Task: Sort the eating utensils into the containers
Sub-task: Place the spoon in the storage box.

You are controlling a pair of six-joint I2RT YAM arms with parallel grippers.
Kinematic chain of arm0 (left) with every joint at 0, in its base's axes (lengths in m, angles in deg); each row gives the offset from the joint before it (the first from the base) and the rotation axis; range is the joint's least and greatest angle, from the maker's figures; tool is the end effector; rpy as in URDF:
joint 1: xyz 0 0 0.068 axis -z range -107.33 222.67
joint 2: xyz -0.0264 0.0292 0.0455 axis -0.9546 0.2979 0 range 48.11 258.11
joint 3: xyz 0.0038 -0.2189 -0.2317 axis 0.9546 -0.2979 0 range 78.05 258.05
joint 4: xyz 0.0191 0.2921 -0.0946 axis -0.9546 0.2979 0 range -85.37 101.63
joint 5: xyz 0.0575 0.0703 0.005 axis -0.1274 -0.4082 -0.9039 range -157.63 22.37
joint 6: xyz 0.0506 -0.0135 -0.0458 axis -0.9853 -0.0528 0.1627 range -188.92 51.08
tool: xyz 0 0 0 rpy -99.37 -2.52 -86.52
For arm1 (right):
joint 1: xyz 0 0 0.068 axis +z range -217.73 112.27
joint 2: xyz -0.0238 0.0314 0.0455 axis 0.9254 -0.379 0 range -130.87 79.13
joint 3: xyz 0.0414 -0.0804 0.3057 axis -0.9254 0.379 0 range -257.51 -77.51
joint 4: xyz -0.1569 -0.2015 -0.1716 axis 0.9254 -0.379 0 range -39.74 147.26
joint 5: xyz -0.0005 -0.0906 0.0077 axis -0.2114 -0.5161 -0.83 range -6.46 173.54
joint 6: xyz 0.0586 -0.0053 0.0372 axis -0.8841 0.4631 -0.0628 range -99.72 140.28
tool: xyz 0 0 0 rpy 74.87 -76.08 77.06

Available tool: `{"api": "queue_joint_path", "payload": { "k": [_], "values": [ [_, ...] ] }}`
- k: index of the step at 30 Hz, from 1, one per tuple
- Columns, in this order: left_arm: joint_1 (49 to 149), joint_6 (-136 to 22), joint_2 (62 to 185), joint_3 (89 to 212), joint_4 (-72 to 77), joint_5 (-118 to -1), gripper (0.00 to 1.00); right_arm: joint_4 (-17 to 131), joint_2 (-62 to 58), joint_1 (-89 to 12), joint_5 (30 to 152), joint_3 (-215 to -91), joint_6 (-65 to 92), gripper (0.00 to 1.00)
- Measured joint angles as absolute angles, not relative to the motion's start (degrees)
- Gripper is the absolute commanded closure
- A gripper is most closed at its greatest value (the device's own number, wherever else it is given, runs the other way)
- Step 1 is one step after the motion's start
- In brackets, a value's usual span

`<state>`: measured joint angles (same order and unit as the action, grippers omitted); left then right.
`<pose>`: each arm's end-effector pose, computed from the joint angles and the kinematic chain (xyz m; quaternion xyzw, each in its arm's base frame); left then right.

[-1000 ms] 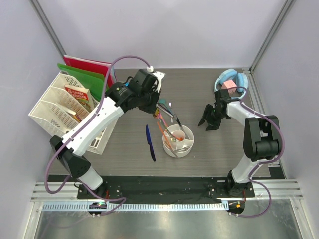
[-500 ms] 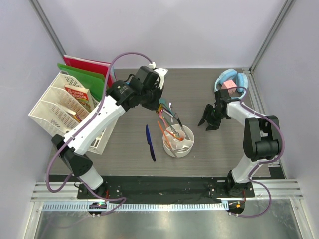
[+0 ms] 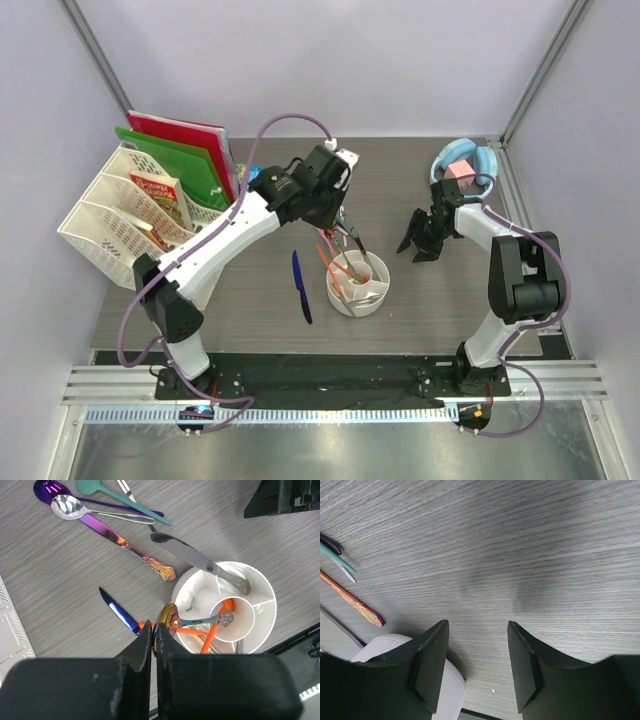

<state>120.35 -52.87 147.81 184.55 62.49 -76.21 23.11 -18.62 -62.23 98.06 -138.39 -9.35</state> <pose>0.3016 -0.3188 0.4136 0.2323 0.9114 -0.1156 0.3194 0.3718 0.0502 0.1718 0.1841 0.9612 0.1682 0.1183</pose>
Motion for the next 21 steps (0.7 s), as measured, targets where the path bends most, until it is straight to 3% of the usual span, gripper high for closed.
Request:
{"api": "queue_joint_path", "payload": {
  "k": [21],
  "values": [
    [126.1, -52.4, 149.7, 181.0, 60.5, -81.6, 0.85, 23.9, -18.6, -62.2, 98.7, -137.2, -9.3, 0.44]
  ]
}}
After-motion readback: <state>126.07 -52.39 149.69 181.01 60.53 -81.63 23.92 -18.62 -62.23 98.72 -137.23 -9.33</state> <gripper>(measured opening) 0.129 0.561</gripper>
